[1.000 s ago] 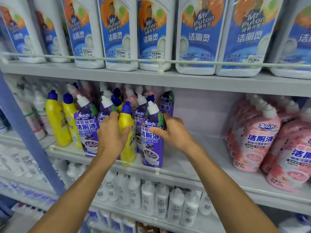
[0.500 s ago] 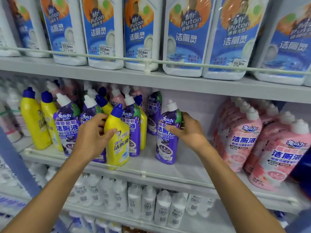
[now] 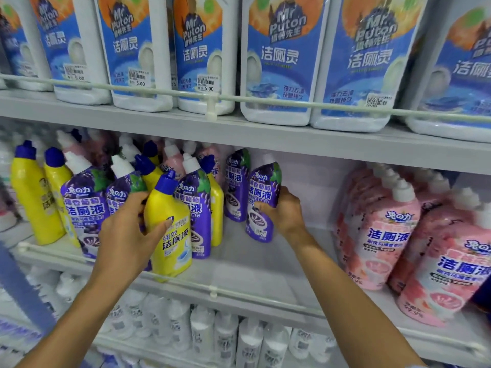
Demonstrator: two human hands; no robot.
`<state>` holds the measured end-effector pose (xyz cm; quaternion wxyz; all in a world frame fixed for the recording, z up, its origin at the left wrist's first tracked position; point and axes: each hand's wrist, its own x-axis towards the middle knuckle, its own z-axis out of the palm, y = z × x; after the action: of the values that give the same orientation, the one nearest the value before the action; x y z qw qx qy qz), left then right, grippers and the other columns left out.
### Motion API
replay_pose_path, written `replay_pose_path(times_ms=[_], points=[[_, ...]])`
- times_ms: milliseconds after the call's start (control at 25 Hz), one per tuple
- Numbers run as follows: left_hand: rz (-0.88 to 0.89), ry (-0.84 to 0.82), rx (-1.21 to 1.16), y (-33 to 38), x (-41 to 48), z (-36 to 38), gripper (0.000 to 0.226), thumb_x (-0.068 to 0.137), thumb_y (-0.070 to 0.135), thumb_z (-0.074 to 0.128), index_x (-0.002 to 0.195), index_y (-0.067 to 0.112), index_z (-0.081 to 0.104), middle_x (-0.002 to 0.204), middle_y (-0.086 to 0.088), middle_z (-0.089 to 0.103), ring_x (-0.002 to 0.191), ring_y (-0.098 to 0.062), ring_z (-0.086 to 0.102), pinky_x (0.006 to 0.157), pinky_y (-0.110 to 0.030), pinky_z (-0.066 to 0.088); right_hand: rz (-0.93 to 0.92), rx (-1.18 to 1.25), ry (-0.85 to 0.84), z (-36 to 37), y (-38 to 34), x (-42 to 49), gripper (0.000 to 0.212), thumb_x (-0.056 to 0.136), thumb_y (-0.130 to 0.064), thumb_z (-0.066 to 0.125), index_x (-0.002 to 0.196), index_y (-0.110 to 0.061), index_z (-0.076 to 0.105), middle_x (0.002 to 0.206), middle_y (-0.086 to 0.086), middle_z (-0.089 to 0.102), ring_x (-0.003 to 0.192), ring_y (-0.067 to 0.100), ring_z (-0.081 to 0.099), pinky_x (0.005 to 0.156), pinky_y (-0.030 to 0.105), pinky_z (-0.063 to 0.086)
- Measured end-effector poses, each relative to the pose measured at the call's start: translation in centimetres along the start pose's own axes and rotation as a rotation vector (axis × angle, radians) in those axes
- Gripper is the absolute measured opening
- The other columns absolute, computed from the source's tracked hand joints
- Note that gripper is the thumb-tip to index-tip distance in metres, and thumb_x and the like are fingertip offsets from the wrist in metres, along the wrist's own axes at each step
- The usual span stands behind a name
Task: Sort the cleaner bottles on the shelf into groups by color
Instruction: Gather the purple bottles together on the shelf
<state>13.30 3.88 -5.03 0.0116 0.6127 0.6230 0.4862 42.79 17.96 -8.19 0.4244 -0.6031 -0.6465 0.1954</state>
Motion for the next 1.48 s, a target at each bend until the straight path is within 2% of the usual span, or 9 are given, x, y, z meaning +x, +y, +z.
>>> replay_pose_path(times_ms=[160,360,480,720,1000,1120,1240,1360,1480], points=[[0.029,0.012,0.023,-0.1,0.0,0.2,0.051,0.079,0.027,0.085,0.121,0.022,0.056,0.094,-0.003,0.069,0.078,-0.029,0.065,0.071,-0.048,0.057,0.043,-0.026,-0.001,1.2,0.8,3.3,0.061,0.079,-0.043,0.083,0.122,-0.01,0.056,0.12,0.009,0.071,0.097,0.025,0.071,0.079,0.033,0.06],[0.009,-0.008,0.025,-0.2,0.0,0.1,0.053,0.079,0.029,0.085,0.123,0.022,0.057,0.092,0.001,0.067,0.079,-0.026,0.065,0.071,-0.042,0.054,0.071,-0.016,-0.053,1.3,1.2,5.4,0.062,0.079,-0.041,0.084,0.126,-0.011,0.056,0.124,0.009,0.069,0.101,0.025,0.071,0.077,0.028,0.056],[-0.01,-0.02,0.03,-0.1,0.2,0.0,0.053,0.079,0.029,0.085,0.124,0.021,0.057,0.09,0.005,0.064,0.078,-0.025,0.065,0.072,-0.04,0.053,0.07,-0.001,-0.069,1.2,1.8,6.1,0.063,0.078,-0.041,0.085,0.126,-0.012,0.056,0.123,0.008,0.07,0.101,0.024,0.071,0.081,0.031,0.058],[0.002,-0.022,0.016,-0.1,0.2,-0.1,0.053,0.078,0.027,0.085,0.123,0.022,0.057,0.09,-0.001,0.068,0.077,-0.027,0.067,0.073,-0.044,0.056,0.061,0.076,-0.106,0.6,2.0,6.4,0.062,0.079,-0.036,0.085,0.129,-0.013,0.057,0.126,0.008,0.069,0.105,0.024,0.07,0.086,0.032,0.058],[0.034,0.005,0.029,-0.5,0.1,0.1,0.054,0.079,0.03,0.084,0.124,0.023,0.056,0.093,-0.003,0.07,0.079,-0.03,0.068,0.075,-0.05,0.058,0.113,0.157,-0.045,1.7,3.1,4.8,0.063,0.078,-0.035,0.085,0.128,-0.011,0.055,0.129,0.008,0.067,0.106,0.025,0.07,0.084,0.034,0.058],[0.011,0.009,-0.001,-0.5,0.1,0.1,0.052,0.078,0.029,0.085,0.123,0.021,0.058,0.089,0.002,0.067,0.077,-0.025,0.067,0.076,-0.044,0.057,0.113,0.176,-0.05,1.7,3.7,4.8,0.064,0.077,-0.035,0.086,0.128,-0.012,0.054,0.13,0.008,0.067,0.107,0.026,0.07,0.085,0.035,0.059],[-0.015,0.022,-0.002,-0.6,0.1,0.2,0.05,0.077,0.029,0.086,0.119,0.019,0.06,0.087,0.005,0.063,0.077,-0.019,0.063,0.069,-0.034,0.052,0.102,0.153,-0.071,1.4,3.7,5.1,0.063,0.079,-0.034,0.085,0.129,-0.011,0.055,0.13,0.008,0.067,0.108,0.026,0.069,0.084,0.031,0.057],[-0.015,0.029,0.016,-0.6,0.2,0.3,0.048,0.077,0.029,0.086,0.115,0.018,0.06,0.085,0.006,0.062,0.075,-0.017,0.061,0.063,-0.023,0.043,0.1,0.138,-0.069,1.6,4.0,5.2,0.063,0.079,-0.035,0.085,0.129,-0.011,0.055,0.131,0.008,0.067,0.109,0.026,0.069,0.087,0.035,0.058],[0.0,0.027,0.036,-0.5,0.2,0.3,0.045,0.078,0.03,0.085,0.113,0.017,0.059,0.084,0.006,0.06,0.074,-0.017,0.06,0.061,-0.017,0.04,0.102,0.095,-0.081,1.7,4.1,5.3,0.065,0.079,-0.038,0.084,0.131,-0.011,0.054,0.131,0.008,0.066,0.11,0.027,0.069,0.089,0.037,0.059]])
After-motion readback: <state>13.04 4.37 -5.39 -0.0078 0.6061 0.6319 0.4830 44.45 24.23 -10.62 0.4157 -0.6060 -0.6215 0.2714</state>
